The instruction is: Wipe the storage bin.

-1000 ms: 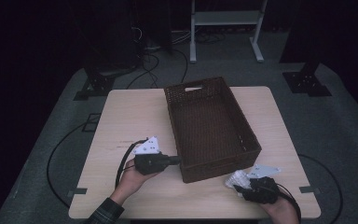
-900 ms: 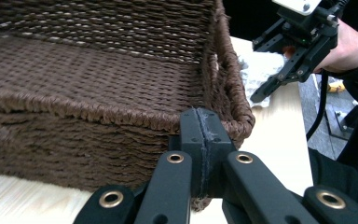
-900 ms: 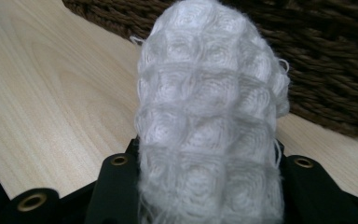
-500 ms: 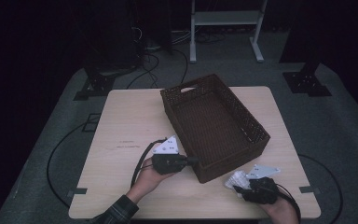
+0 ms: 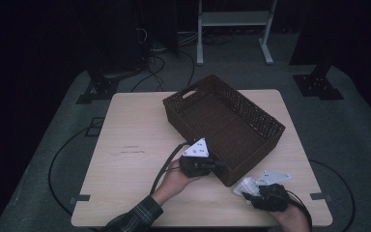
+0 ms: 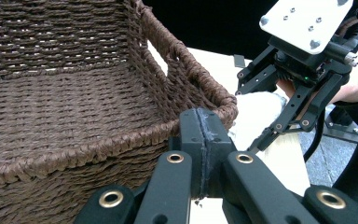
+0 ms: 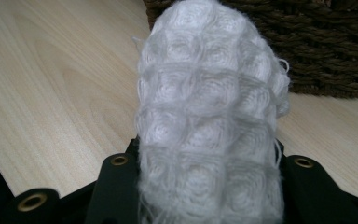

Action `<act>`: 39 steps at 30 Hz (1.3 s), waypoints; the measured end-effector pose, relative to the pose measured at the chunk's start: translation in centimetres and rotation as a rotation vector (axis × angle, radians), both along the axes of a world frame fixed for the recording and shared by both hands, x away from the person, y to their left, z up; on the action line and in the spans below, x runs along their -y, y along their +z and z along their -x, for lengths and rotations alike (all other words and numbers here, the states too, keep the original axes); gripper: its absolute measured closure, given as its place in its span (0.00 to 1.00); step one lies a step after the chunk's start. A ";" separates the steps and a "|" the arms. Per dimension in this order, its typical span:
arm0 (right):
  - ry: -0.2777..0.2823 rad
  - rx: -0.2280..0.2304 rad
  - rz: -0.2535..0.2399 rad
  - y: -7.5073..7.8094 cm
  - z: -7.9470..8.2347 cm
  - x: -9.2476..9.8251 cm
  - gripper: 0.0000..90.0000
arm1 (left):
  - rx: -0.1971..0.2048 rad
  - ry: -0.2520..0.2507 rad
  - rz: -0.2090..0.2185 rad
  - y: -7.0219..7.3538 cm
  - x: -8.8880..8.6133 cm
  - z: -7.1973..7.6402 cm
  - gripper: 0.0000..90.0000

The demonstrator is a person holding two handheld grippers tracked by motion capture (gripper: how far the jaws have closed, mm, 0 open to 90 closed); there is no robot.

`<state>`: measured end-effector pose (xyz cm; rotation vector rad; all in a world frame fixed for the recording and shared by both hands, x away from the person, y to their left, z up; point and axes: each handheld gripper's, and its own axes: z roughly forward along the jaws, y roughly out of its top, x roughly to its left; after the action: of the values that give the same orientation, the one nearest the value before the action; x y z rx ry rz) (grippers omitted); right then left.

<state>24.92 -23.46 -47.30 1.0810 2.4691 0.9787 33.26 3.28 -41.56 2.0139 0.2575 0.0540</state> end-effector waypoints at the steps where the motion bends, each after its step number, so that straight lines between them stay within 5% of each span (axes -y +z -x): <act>1: 0.000 -0.001 0.000 0.0 0.0 0.0 0.62 | 0.001 0.003 0.002 0.0 -0.1 0.0 0.98; 16: -0.005 -0.005 -0.005 0.1 0.1 0.1 0.62 | 0.010 0.127 -0.042 1.1 -4.0 -2.0 0.63; 18: -0.007 -0.005 -0.006 0.1 0.1 0.1 0.62 | 0.005 0.152 -0.047 1.3 -4.8 -2.7 0.54; 27: -0.008 0.001 -0.007 0.2 0.0 0.3 0.62 | 0.038 0.274 -0.052 2.9 -8.0 -6.4 0.41; 39: -0.010 -0.001 -0.006 0.1 0.0 0.3 0.62 | 0.074 0.367 -0.093 3.9 -9.9 -10.1 0.29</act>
<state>24.91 -23.80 -47.21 1.0946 2.4607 0.9829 43.34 13.13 -37.70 2.0287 0.5828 0.3770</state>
